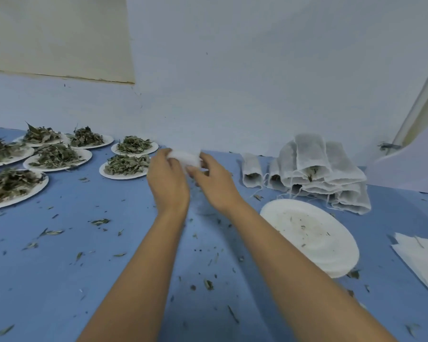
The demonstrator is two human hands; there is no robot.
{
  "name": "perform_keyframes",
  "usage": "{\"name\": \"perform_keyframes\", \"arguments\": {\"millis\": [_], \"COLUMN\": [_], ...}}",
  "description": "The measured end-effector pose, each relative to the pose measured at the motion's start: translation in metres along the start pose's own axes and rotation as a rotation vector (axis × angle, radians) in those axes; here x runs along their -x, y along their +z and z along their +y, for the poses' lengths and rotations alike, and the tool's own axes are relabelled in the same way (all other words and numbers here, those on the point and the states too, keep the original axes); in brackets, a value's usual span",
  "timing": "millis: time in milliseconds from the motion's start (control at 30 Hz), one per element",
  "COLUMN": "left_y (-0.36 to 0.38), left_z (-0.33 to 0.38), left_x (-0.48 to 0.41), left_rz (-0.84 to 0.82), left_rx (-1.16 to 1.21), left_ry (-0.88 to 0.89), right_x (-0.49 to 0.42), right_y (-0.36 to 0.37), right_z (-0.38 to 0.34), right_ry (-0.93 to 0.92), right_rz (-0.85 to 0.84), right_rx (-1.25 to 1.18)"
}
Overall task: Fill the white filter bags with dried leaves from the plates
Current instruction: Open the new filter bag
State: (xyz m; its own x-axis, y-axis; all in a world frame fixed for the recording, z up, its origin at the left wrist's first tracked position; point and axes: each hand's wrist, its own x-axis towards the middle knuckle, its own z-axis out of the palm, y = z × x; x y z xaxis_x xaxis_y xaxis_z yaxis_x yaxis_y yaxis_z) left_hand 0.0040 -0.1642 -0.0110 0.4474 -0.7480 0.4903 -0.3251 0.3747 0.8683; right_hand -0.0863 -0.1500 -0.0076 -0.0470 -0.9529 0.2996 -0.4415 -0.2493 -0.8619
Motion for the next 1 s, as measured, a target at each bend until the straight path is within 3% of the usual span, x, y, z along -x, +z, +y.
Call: {"name": "perform_keyframes", "arguments": {"millis": [100, 200, 367, 533, 867, 1000], "left_y": [-0.014, -0.026, -0.036, -0.036, -0.028, -0.029], "left_z": [-0.021, -0.052, -0.101, -0.127, -0.140, -0.130], "left_x": [-0.038, -0.075, -0.115, -0.134, -0.145, -0.137], "left_rz": [0.116, 0.179, 0.072, 0.021, 0.004, 0.050], "left_rx": [0.074, 0.057, 0.002, -0.082, -0.220, -0.205], "left_ry": [-0.096, -0.186, -0.255, -0.275, -0.279, -0.311], "right_x": [-0.019, -0.042, -0.070, -0.093, -0.113, -0.102], "right_y": [0.025, 0.049, 0.081, 0.098, 0.116, 0.104], "right_z": [-0.002, 0.004, 0.021, 0.039, 0.042, 0.039], "right_ry": [0.089, 0.084, 0.155, 0.144, 0.119, 0.112], "right_rz": [-0.100, -0.174, -0.317, -0.332, -0.311, -0.164], "right_rx": [-0.145, 0.083, 0.287, 0.503, 0.600, 0.573]}}
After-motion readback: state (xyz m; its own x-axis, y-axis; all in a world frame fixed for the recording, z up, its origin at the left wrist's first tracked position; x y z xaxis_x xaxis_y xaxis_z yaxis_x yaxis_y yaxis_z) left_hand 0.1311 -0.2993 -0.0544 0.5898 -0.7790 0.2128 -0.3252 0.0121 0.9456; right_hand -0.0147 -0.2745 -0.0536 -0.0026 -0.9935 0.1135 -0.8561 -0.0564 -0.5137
